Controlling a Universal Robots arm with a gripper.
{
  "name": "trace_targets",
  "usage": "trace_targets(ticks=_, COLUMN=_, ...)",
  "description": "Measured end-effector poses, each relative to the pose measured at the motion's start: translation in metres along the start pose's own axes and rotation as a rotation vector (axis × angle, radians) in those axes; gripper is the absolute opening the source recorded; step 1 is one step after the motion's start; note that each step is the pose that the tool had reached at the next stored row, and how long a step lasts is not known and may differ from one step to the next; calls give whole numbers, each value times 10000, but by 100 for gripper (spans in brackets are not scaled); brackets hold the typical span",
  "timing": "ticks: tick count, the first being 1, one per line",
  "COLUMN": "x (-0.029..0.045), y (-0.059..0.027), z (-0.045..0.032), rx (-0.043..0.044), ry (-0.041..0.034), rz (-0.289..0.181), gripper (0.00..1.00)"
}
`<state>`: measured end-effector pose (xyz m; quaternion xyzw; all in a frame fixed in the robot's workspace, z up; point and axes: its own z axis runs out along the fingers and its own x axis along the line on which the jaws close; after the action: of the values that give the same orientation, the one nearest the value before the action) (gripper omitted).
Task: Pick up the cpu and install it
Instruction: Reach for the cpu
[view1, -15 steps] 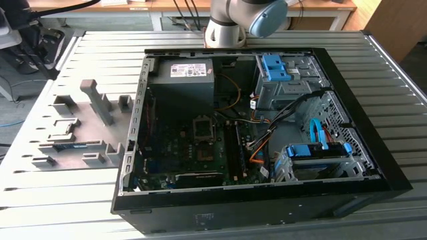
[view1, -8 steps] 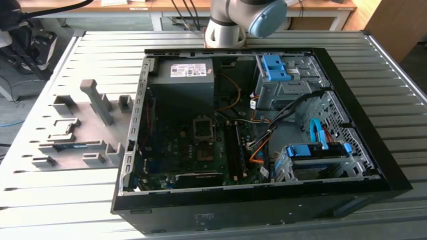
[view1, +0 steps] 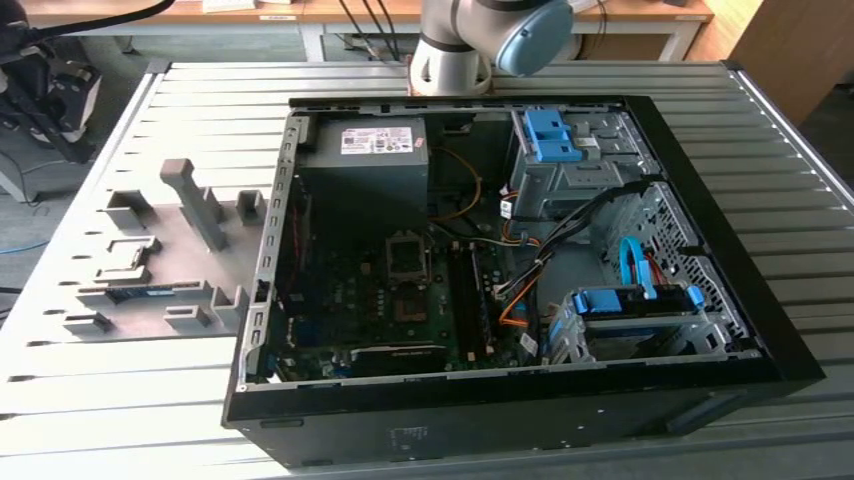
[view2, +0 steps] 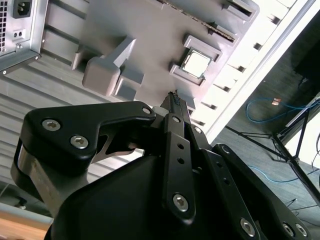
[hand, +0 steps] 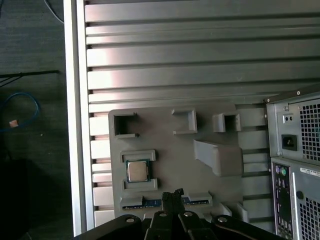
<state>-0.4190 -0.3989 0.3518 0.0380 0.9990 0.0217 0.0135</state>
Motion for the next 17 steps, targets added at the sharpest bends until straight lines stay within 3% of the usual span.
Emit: trace_targets(ticks=17, x=186, y=-16, z=47, rx=1, ry=1, rz=0, gripper=10)
